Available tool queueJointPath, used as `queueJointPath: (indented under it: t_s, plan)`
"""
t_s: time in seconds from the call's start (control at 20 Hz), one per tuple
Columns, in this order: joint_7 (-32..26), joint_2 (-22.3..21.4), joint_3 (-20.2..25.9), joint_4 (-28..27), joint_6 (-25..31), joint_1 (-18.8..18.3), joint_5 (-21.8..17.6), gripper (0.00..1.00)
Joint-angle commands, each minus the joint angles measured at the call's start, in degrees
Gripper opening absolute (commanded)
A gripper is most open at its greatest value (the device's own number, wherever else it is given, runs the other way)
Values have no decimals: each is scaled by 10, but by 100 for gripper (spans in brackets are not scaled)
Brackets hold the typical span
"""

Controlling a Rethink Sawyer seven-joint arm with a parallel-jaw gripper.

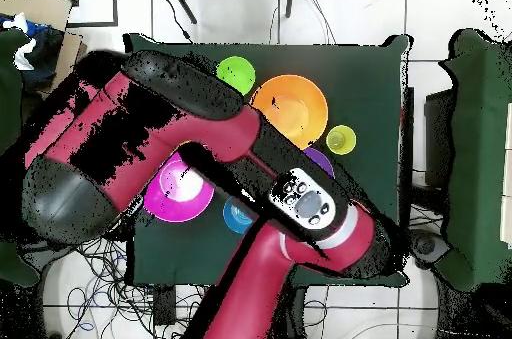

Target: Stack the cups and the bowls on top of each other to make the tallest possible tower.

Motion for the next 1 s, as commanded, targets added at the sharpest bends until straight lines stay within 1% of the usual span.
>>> queueJointPath:
  t_s: [0.05,0.25,0.55,0.75,0.85,1.0]
  plan:
    - [342,21,5,-75,128,48,-59,0]
    - [383,18,1,-71,131,60,-60,0]
    - [406,-4,-10,-48,124,75,-47,0]
    - [465,-11,-9,-36,136,100,-41,0]
    - [507,-17,-7,-27,148,119,-44,0]
    - [532,-20,-5,-10,147,144,-51,0]
